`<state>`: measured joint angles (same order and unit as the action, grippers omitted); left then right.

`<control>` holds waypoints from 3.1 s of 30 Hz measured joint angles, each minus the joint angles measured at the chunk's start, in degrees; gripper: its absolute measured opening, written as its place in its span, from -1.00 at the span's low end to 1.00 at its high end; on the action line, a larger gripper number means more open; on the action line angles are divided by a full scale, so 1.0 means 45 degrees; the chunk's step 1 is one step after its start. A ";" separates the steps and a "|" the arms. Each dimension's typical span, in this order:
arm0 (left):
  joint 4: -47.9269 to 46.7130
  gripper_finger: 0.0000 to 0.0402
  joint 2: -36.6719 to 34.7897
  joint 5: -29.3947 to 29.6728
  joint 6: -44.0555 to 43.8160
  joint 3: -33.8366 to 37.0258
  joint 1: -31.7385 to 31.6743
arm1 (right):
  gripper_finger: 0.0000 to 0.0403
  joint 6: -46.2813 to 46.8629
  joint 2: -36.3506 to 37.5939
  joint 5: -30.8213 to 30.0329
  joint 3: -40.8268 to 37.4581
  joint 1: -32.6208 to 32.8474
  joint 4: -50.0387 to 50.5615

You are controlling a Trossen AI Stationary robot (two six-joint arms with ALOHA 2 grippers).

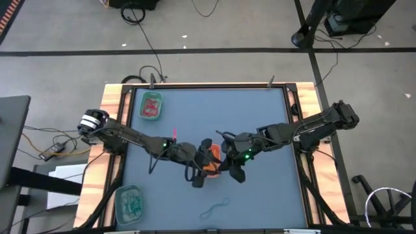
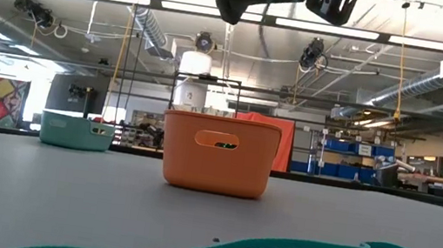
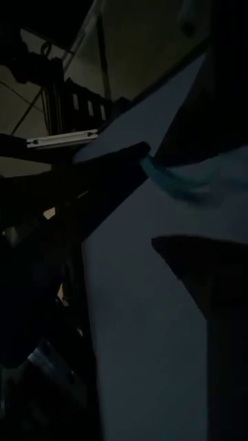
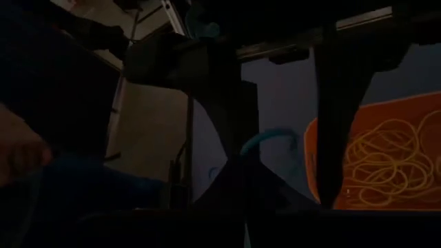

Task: Sort rubber bands into baskets
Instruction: Put the blue rubber band into the blue bin

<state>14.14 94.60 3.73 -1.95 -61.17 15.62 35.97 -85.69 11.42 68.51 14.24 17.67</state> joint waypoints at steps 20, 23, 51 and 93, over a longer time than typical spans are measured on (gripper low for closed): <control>-0.5066 -0.99 -0.2577 0.0501 -0.5001 0.0000 0.0494 | -0.48 0.0962 -0.0061 -0.3172 0.0000 0.0520 0.0951; -0.6360 -0.99 -0.3423 0.0942 -0.6481 -0.0001 0.1128 | -0.32 0.1226 -0.0304 -0.3879 -0.0051 0.0768 0.1526; -1.6044 -1.00 -0.5187 -0.2218 -2.0648 -0.1399 1.0243 | -0.18 0.0943 -0.4858 -0.3611 -0.0826 0.2042 0.3208; -1.7466 -0.53 -0.2444 -0.0626 -2.2963 -0.1345 1.1358 | -0.18 -0.3235 -0.4677 -0.3186 -0.1040 0.3339 -0.0576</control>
<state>-64.46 83.60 0.91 -105.28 -67.22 66.73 21.41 -106.74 -2.92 63.83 29.26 15.08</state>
